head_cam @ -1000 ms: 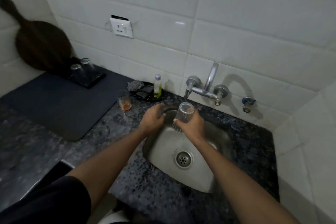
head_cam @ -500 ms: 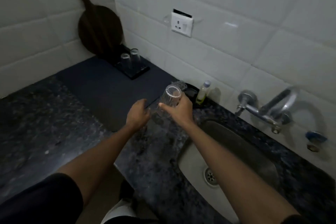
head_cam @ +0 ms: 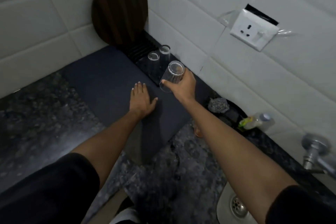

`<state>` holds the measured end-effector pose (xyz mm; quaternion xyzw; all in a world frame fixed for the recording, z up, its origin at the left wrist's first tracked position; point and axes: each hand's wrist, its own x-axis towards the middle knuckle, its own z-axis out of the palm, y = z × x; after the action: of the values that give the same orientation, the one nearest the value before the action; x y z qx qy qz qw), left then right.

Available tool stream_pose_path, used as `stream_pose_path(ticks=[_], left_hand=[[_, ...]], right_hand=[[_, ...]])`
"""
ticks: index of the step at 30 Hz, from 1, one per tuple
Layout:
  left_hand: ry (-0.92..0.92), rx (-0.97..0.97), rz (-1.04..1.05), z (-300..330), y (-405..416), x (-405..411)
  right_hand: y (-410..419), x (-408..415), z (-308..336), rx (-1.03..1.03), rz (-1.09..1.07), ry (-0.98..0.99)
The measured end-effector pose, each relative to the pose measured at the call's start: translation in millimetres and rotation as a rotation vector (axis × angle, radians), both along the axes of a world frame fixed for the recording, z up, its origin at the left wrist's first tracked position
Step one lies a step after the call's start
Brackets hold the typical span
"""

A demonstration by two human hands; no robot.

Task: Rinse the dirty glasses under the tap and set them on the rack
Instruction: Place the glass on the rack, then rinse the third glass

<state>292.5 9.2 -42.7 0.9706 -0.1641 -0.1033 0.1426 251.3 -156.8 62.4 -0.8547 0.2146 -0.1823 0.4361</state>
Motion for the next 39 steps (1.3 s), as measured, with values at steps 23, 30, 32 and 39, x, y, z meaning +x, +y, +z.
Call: stream_pose_path(ticks=[23,30,32,39], left_hand=[[-0.076,0.082,-0.03,-39.0,-4.1,26.9],[-0.077,0.076,-0.03,-39.6,-3.9,27.9],[-0.077,0.069,-0.03,-39.5,-3.8,27.7],[-0.056,0.084,-0.032,-37.7,-3.4,28.2]], right_hand=[[-53.2,123.9,-51.5,-0.032,-0.061,0.107],[-55.4,126.9,-58.3,-0.019,-0.065,0.1],[-55.1,127.4,-59.2,-0.025,-0.041,0.109],[-51.1,131.0,-59.5,-0.052,0.008,0.131]])
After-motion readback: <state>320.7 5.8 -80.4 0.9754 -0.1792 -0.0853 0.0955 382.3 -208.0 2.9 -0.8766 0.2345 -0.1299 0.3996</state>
